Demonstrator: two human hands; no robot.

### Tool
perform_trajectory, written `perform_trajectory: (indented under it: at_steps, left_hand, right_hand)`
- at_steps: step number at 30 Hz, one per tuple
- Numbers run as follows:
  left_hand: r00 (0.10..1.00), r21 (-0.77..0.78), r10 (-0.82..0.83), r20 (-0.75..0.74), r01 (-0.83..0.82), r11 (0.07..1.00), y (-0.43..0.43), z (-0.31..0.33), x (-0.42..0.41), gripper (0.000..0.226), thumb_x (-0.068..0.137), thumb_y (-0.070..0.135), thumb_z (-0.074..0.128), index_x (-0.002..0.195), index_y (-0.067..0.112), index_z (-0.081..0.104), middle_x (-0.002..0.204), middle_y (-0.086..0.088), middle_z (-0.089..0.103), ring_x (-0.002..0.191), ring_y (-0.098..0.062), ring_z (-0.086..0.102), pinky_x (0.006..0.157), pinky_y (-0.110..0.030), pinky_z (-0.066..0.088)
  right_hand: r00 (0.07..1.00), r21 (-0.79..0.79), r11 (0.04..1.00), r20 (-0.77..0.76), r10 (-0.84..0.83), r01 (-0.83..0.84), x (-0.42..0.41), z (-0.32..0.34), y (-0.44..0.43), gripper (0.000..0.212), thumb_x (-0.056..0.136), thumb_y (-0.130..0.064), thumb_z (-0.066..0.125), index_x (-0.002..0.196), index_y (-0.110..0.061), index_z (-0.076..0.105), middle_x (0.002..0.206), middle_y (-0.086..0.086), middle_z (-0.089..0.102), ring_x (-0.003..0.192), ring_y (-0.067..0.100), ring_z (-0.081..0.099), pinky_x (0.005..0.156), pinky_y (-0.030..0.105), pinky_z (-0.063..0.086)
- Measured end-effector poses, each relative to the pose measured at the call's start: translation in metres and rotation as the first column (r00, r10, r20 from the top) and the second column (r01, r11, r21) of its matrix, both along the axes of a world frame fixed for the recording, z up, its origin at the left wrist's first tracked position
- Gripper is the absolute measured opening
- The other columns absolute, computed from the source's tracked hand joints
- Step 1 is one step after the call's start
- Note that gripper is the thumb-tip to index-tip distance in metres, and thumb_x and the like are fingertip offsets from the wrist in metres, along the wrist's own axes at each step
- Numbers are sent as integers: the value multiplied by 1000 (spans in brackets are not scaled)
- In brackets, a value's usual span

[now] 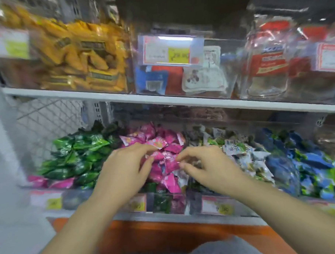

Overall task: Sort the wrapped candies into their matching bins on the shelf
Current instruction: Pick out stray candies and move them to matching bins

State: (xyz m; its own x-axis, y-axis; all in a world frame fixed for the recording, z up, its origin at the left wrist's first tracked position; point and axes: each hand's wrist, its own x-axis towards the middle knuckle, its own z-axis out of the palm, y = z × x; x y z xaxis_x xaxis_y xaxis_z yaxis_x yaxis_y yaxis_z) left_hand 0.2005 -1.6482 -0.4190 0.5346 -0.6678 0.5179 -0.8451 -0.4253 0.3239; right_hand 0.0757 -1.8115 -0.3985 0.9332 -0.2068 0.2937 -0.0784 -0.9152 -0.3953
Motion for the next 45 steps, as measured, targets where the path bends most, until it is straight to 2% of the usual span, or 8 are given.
perform_trajectory:
  at_steps: [5,11,20,23,28,32,38,45]
  left_hand:
    - [997,37,81,-2,-81,996,34,-11,25,27,79,12,71,104,23,70,97,5,69,83,-24,67,73,-38,50]
    - [994,67,64,-89,-59,996,52,-19,37,30,83,16,69,111,24,68,110,4,65,106,-24,58,89,-39,45]
    - [990,76,45,-132,-35,997,49,-22,34,31,91,25,58,122,31,61,122,11,58,115,-16,51,96,-32,37]
    - [992,62,38,-121,-31,998,44,-21,30,31,93,27,55,123,33,58,123,14,56,115,-12,50,98,-31,34]
    - [995,34,11,-103,-8,999,31,-17,27,31,94,27,53,125,32,58,123,15,56,115,-11,50,104,-32,30]
    - [994,25,-10,-107,13,1000,22,-18,25,30,93,25,55,122,33,60,123,14,57,114,-12,51,103,-33,31]
    - [993,22,-18,-118,21,1000,23,-21,24,30,91,22,59,119,32,63,117,13,61,110,-13,55,102,-37,35]
    - [994,6,-3,-105,4,1000,26,-24,23,28,85,13,67,111,23,69,110,5,67,101,-21,62,95,-41,43]
  right_hand:
    - [967,-175,978,-248,64,-110,30,-1,5,25,89,-26,61,114,-29,64,100,-14,69,90,0,61,87,23,49]
    - [783,-481,835,-614,-103,-267,38,1,-8,46,89,-44,57,133,-35,47,104,-15,62,117,9,47,118,47,0]
    - [800,-464,855,-591,-104,-231,49,1,-8,48,80,-49,66,123,-30,57,103,-12,64,110,12,52,116,44,1]
    - [866,-346,919,-500,-10,-190,45,7,-14,37,81,-45,68,113,-27,64,106,-10,67,92,4,56,108,28,26]
    - [992,-26,999,-121,21,-25,20,15,-27,21,83,-34,68,103,-30,64,103,-19,63,95,-5,56,81,13,42]
    - [962,-127,959,137,-236,253,2,2,-59,25,87,-25,66,111,-23,63,106,-9,59,100,7,53,86,22,39]
    - [926,-338,895,-137,-353,291,-14,-24,-91,35,94,-31,54,129,-25,57,145,-1,43,131,25,40,107,36,31]
    - [762,-477,840,-433,-481,259,-21,-28,-102,59,95,-58,22,149,-41,1,159,-8,-3,146,20,2,117,49,8]
